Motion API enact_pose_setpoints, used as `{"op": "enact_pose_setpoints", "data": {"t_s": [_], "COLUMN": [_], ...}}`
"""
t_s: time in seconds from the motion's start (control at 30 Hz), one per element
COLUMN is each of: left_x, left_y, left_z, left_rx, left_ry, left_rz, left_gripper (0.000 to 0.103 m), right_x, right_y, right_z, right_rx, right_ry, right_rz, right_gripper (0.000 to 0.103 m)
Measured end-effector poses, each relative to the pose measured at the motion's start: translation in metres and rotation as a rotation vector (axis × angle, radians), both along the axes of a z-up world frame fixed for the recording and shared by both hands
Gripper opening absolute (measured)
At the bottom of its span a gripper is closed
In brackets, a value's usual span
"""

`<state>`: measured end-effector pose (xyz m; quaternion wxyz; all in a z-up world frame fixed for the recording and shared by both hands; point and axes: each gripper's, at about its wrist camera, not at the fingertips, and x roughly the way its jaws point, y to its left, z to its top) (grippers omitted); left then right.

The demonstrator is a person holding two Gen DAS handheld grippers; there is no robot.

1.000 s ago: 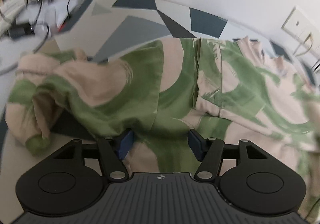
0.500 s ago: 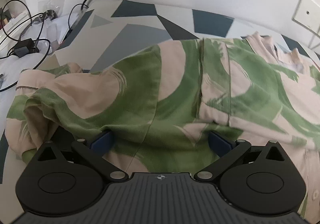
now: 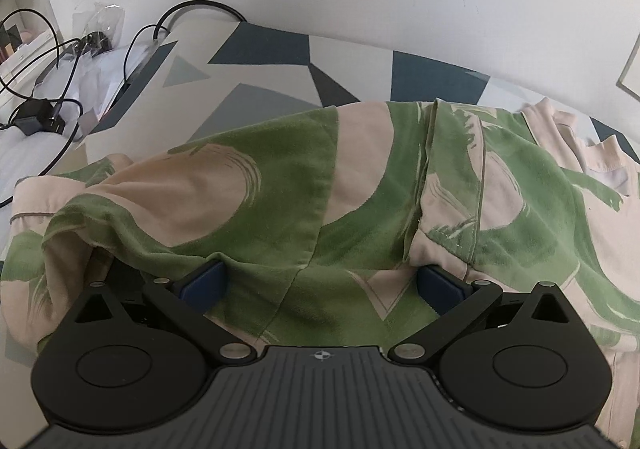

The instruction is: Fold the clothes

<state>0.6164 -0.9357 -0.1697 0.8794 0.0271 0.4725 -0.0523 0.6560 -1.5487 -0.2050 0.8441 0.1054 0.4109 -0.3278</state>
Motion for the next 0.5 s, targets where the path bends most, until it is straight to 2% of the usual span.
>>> {"op": "enact_pose_setpoints", "data": {"t_s": [0.17,0.43,0.47,0.5], "left_x": [-0.008,-0.018,-0.018,-0.017], "left_y": [0.005,0.010,0.011,0.011], "left_z": [-0.001,0.000,0.001,0.001], "left_rx": [0.007,0.009,0.010,0.010], "left_ry": [-0.015,-0.015,-0.012,-0.009], "left_rz": [-0.012,0.034,0.036,0.037], "left_gripper": [0.103,0.103,0.103,0.103], "right_x": [-0.009,-0.046,-0.051,-0.055], "right_y": [0.005,0.009,0.009,0.009], "right_z": [-0.002,0.003,0.003,0.004], "right_rx": [-0.048,-0.052,-0.049,-0.047], "right_ry": [0.005,0.024,0.029,0.033], "right_rz": [-0.006,-0.152,-0.169,-0.186], "right_gripper": [0.009,0.010,0.013,0.027]}}
